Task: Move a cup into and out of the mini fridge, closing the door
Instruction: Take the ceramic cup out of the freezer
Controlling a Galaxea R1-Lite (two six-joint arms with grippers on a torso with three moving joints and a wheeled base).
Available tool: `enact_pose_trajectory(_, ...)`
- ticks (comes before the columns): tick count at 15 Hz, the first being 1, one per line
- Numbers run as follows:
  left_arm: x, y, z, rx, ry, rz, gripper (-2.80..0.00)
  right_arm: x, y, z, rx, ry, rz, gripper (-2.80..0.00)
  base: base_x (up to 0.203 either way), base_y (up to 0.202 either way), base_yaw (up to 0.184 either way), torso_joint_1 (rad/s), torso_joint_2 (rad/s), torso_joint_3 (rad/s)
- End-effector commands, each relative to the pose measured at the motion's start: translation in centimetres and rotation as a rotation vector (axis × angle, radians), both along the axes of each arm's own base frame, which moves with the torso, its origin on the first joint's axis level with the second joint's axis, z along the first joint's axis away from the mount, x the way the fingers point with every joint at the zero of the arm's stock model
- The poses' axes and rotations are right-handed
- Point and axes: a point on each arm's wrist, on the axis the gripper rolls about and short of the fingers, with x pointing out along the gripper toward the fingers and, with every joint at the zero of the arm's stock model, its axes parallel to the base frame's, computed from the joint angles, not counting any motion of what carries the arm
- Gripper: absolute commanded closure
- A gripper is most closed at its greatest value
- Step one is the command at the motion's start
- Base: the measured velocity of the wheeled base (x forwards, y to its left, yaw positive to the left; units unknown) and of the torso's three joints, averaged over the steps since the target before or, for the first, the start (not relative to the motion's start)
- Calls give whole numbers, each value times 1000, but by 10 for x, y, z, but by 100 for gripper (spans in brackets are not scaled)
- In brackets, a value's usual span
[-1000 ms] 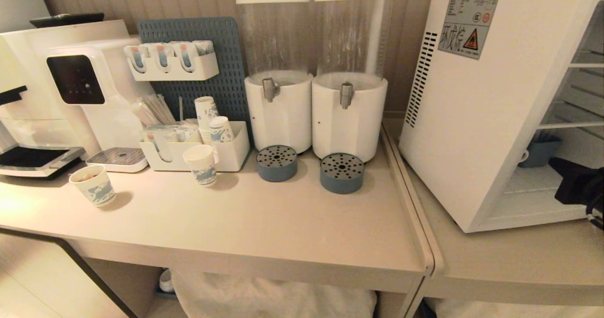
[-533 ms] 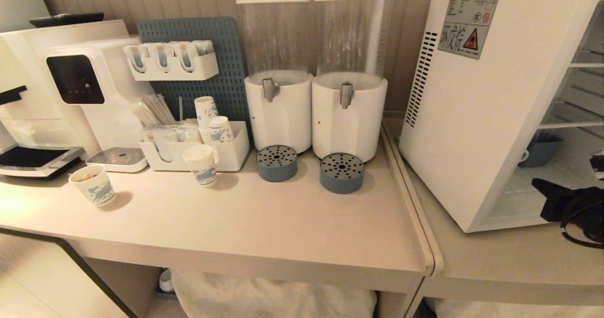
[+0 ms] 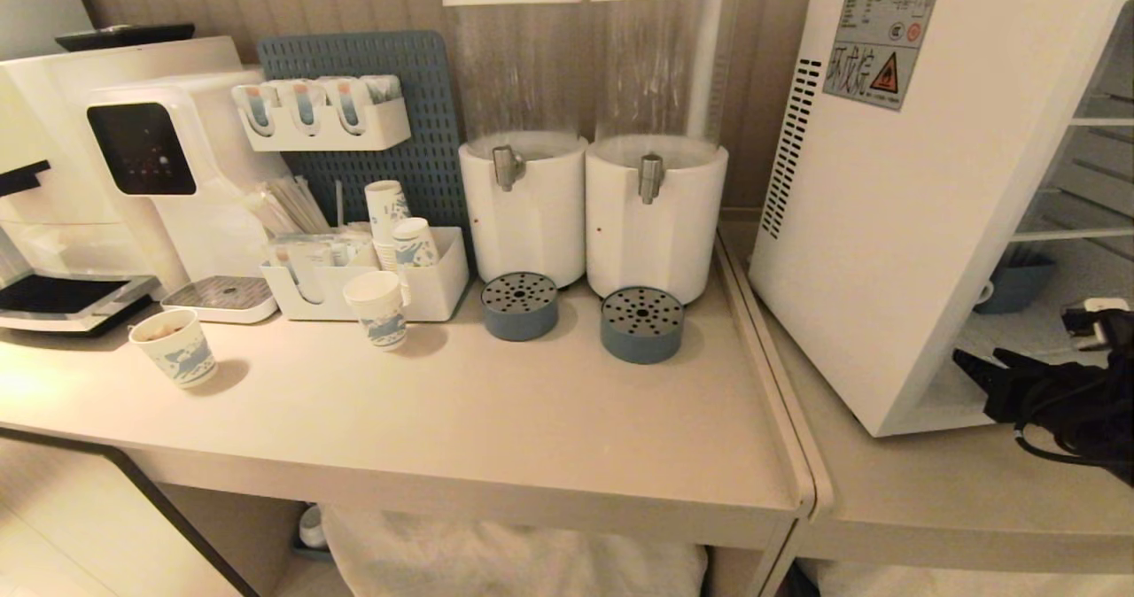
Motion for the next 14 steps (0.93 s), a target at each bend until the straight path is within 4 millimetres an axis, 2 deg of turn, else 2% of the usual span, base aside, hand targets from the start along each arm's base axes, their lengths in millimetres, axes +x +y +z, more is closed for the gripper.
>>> enact_pose_trajectory(1, 0, 0, 0, -1, 1, 0, 0, 4, -1, -4, 2, 6, 2, -280, 0, 0, 0, 0, 0, 0)
enact_pose_trajectory(8, 0, 0, 0, -1, -5, 0, 0, 14, -5, -3, 0, -7, -2, -280, 0, 0, 0, 0, 0, 0)
enact_pose_trajectory(14, 0, 0, 0, -4, -4, 0, 0, 41, -14, 4, 5, 10, -10, -280, 0, 0, 0, 0, 0, 0)
